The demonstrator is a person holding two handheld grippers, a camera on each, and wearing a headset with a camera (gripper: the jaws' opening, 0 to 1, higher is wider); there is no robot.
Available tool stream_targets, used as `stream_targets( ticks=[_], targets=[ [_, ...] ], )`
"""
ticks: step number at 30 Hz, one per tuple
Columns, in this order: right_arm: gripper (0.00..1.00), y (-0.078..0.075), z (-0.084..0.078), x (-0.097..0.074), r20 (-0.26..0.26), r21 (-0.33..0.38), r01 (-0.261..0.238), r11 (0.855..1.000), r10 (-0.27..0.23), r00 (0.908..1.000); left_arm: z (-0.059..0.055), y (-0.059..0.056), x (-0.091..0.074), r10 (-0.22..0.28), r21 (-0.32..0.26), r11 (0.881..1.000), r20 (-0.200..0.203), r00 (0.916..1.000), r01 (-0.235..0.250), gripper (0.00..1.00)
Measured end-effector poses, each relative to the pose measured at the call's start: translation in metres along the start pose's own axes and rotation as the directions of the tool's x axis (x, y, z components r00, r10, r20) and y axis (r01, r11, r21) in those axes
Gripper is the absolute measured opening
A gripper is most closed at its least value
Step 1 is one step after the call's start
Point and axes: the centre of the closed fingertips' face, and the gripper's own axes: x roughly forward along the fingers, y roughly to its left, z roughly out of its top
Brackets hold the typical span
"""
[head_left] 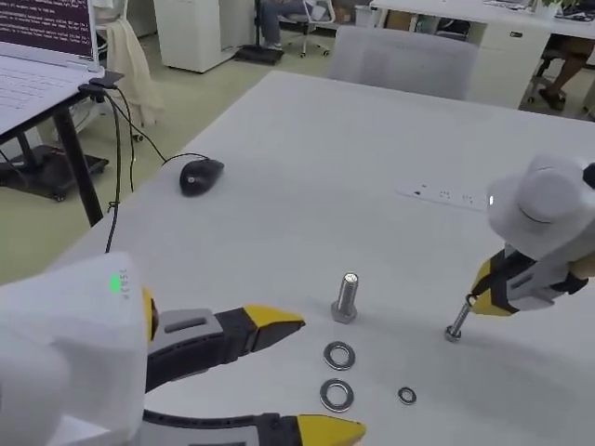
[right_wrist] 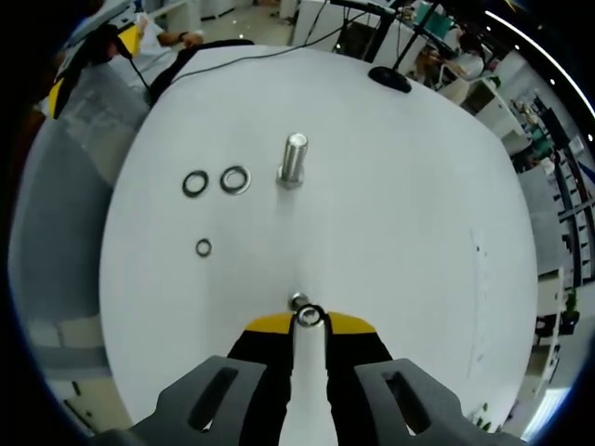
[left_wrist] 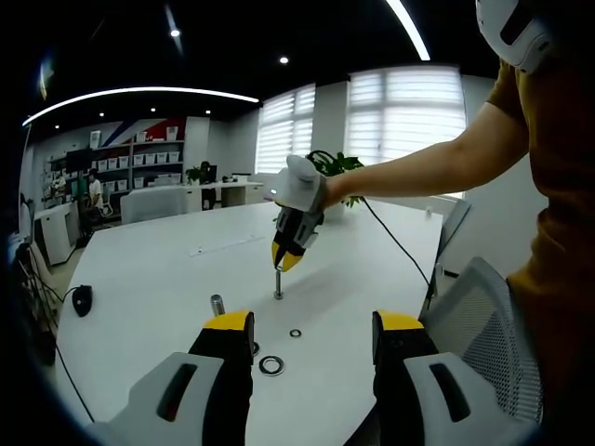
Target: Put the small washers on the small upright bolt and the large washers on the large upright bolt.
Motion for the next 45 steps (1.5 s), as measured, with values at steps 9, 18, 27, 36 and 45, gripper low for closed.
stream_targets(
  ticks=[9, 18, 27, 36, 45],
  targets=[
    [0.12, -0.001, -0.002, 0.006, -0.010, -0.015, -0.008, 1.000, 0.008, 0.9999, -0.003, 0.001, 0.000, 0.006, -0.006, 1.000, -0.003, 1.0000, -0.006, 0.50],
    [0.12, 0.001, -0.003, 0.014, -0.016, -0.018, -0.026, 1.000, 0.026, 0.9995, -0.003, 0.003, -0.002, 0.012, -0.008, 1.000, -0.002, 0.9999, -0.012, 0.50],
    [0.13, 0.005, -0.009, 0.031, -0.022, -0.023, -0.043, 0.999, 0.042, 0.9989, -0.005, 0.001, -0.002, 0.010, -0.014, 1.000, -0.011, 0.9999, -0.010, 0.50],
    [0.13, 0.009, -0.014, 0.044, -0.018, -0.019, -0.061, 0.998, 0.061, 0.9980, -0.009, 0.003, -0.003, 0.018, -0.020, 1.000, -0.022, 0.9996, -0.018, 0.50],
    [0.17, 0.008, -0.019, 0.051, -0.015, -0.024, -0.055, 0.998, 0.055, 0.9984, -0.009, 0.004, -0.005, 0.021, -0.023, 0.999, -0.025, 0.9995, -0.022, 0.50]
  ],
)
